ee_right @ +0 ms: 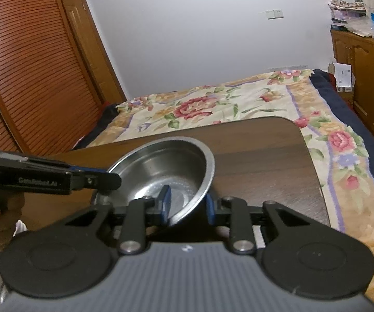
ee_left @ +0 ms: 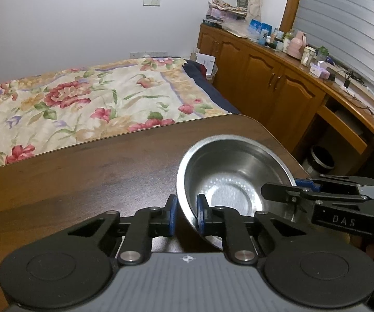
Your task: Organize plates and bowls
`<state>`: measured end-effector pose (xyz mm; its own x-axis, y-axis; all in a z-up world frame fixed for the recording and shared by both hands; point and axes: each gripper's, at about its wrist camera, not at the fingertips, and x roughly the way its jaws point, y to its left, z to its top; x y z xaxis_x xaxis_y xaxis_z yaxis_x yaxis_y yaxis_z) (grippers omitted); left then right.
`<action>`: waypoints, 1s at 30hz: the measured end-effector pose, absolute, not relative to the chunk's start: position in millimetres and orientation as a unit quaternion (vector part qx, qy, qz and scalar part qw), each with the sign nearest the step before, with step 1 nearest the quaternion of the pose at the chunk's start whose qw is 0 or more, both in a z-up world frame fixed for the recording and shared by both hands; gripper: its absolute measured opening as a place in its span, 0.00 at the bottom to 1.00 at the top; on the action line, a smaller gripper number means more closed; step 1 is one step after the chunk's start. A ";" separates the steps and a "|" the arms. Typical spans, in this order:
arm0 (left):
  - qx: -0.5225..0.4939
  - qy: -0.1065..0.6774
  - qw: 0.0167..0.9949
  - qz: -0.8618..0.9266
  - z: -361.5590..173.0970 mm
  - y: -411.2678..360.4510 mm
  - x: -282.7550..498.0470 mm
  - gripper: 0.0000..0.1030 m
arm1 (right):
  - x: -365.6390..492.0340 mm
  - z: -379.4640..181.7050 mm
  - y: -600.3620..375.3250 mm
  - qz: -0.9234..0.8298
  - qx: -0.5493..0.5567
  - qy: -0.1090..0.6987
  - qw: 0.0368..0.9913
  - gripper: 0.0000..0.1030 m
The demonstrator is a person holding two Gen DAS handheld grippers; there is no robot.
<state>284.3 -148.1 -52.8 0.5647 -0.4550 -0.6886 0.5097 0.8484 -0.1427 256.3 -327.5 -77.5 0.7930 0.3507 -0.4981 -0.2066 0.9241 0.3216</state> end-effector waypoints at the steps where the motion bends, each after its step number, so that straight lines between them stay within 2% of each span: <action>1: 0.037 0.376 0.885 -0.274 -51.0 -147.5 283.0 0.17 | 256.1 -77.1 -327.7 0.148 0.126 0.285 0.939 0.26; 6: 0.036 0.363 0.889 -0.277 -41.4 -143.8 275.5 0.17 | 254.0 -74.1 -328.8 0.147 0.132 0.285 0.938 0.20; 30: 0.031 0.308 0.906 -0.289 0.0 -111.0 219.6 0.17 | 217.3 -34.8 -316.3 0.148 0.123 0.255 0.948 0.20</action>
<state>219.6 -111.0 0.0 0.6428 -0.5042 -0.5767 0.5427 0.8310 -0.1217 217.3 -316.3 -34.8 0.8260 0.3438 -0.4466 -0.2182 0.9257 0.3089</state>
